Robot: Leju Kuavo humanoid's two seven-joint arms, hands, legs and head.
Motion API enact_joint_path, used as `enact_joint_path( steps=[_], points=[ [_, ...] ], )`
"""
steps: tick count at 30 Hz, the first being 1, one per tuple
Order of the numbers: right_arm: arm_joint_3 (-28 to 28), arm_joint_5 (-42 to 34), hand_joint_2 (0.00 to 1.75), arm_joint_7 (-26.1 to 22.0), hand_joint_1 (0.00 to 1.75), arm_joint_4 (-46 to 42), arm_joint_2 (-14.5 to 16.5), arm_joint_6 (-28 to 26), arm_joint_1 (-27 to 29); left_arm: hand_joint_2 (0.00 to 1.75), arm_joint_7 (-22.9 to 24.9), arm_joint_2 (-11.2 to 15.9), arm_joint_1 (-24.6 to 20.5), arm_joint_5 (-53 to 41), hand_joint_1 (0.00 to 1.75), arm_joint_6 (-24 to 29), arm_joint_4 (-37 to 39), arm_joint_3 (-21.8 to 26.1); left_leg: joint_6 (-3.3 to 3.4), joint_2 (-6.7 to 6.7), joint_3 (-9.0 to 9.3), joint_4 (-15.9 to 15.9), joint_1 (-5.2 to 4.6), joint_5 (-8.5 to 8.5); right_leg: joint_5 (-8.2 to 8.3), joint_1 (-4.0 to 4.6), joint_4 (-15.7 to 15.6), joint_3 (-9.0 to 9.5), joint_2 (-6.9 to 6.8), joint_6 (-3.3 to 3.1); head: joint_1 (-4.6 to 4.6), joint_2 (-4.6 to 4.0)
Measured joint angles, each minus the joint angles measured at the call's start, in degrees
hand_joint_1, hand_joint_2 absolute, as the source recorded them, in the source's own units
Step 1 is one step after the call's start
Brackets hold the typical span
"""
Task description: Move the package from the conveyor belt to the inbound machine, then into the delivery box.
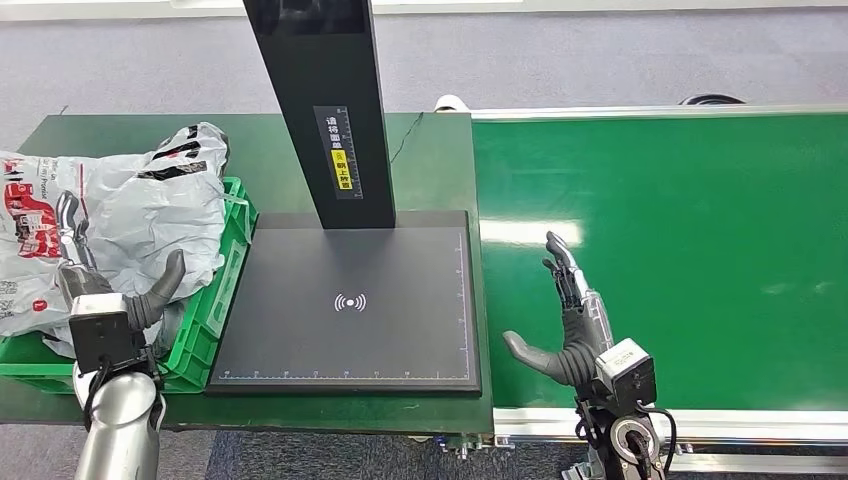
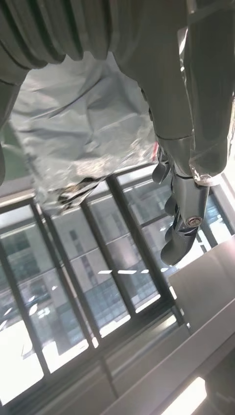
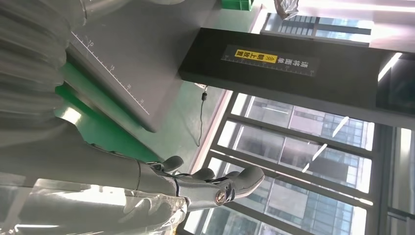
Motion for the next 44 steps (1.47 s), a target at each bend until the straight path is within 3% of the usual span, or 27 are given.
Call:
enact_joint_path(
  steps=[7, 12, 16, 18, 20, 22, 27, 30, 31, 34, 44],
  points=[
    [0.18, -0.28, 1.75, -0.04, 0.00, 0.00, -0.18, 0.00, -0.02, 1.75, -1.20, -0.95, 1.27, 2.23, 0.00, -2.00, -2.93, -1.69, 0.00, -0.01, 0.00, 0.00, 0.01, 0.00, 0.00, 0.01, 0.00, -0.01, 0.00, 0.00, -0.01, 0.00],
    [1.00, -0.77, 1.75, 0.03, 0.00, 0.43, -0.20, 0.16, -1.02, 1.75, -5.00, -2.39, 3.12, 11.32, 0.00, -11.23, -4.73, -5.80, 0.01, -0.01, -0.02, 0.01, -0.01, -0.01, 0.00, -0.01, 0.00, -0.02, 0.00, 0.00, 0.00, 0.00],
    [2.27, -3.14, 1.75, 1.00, 0.00, 1.99, 0.26, 0.68, -2.60, 1.75, -3.01, -3.94, 4.03, 16.06, 0.00, -19.43, -4.55, -11.64, 0.03, -0.03, -0.06, 0.06, -0.01, -0.02, 0.00, -0.02, -0.01, -0.02, -0.01, 0.01, 0.01, 0.00],
    [2.68, -5.46, 0.87, 1.96, 0.00, 3.00, 0.82, 0.78, -3.11, 1.75, -1.55, -4.74, 4.27, 16.93, 0.00, -22.98, -3.23, -14.97, 0.04, -0.03, -0.06, 0.07, -0.01, -0.02, 0.01, -0.03, -0.01, -0.03, -0.01, 0.02, 0.01, 0.00],
    [2.94, -7.27, 0.87, 3.15, 0.00, 3.69, 1.44, 0.38, -3.25, 1.75, -0.87, -5.58, 4.45, 17.50, 0.00, -25.43, -0.98, -18.04, 0.04, -0.03, -0.06, 0.07, -0.01, -0.02, 0.01, -0.03, -0.01, -0.04, -0.02, 0.02, 0.00, 0.00],
    [3.08, -8.39, 1.75, 4.22, 0.00, 4.03, 1.96, -0.47, -3.09, 1.75, 0.00, -6.49, 4.48, 18.50, 0.00, -27.51, 1.59, -20.30, 0.05, -0.02, -0.07, 0.07, -0.01, -0.03, 0.01, -0.03, -0.01, -0.07, -0.01, 0.03, 0.00, 0.00],
    [3.03, -9.56, 1.75, 5.77, 0.00, 4.11, 3.04, -1.74, -2.09, 1.75, 2.71, -8.65, 4.39, 20.58, 0.00, -30.57, 7.29, -22.76, 0.07, 0.00, -0.14, 0.07, -0.01, -0.04, 0.01, -0.02, -0.01, -0.15, -0.01, 0.03, -0.01, 0.00],
    [3.00, -9.72, 1.75, 6.35, 0.00, 4.11, 3.69, -1.91, -1.66, 0.44, 3.77, -9.59, 4.31, 21.16, 0.00, -31.28, 9.85, -23.29, 0.07, 0.00, -0.16, 0.07, -0.01, -0.04, 0.01, -0.02, -0.01, -0.18, -0.01, 0.03, -0.01, 0.00],
    [2.98, -9.71, 1.75, 6.59, 0.00, 4.11, 3.88, -2.11, -1.54, 0.44, 4.33, -9.82, 4.28, 21.20, 0.00, -31.35, 10.51, -23.43, 0.07, 0.00, -0.16, 0.07, -0.01, -0.04, 0.01, -0.02, -0.01, -0.18, -0.01, 0.03, -0.01, 0.00],
    [2.82, -8.89, 1.75, 8.27, 0.00, 4.11, 4.75, -4.35, -0.99, 1.75, 6.94, -10.52, 4.20, 21.36, 0.00, -31.64, 12.58, -23.61, 0.07, 0.00, -0.17, 0.07, -0.01, -0.05, 0.01, -0.02, -0.01, -0.18, -0.01, 0.03, -0.01, 0.00],
    [1.83, -7.84, 1.75, 9.76, 0.00, 4.13, 6.62, -5.93, 0.51, 1.75, 8.07, -11.70, 3.59, 19.31, 0.00, -28.10, 16.88, -23.69, 0.07, 0.00, -0.18, 0.07, -0.01, -0.04, 0.01, -0.02, -0.01, -0.19, -0.01, 0.03, -0.02, 0.00]
  ],
)
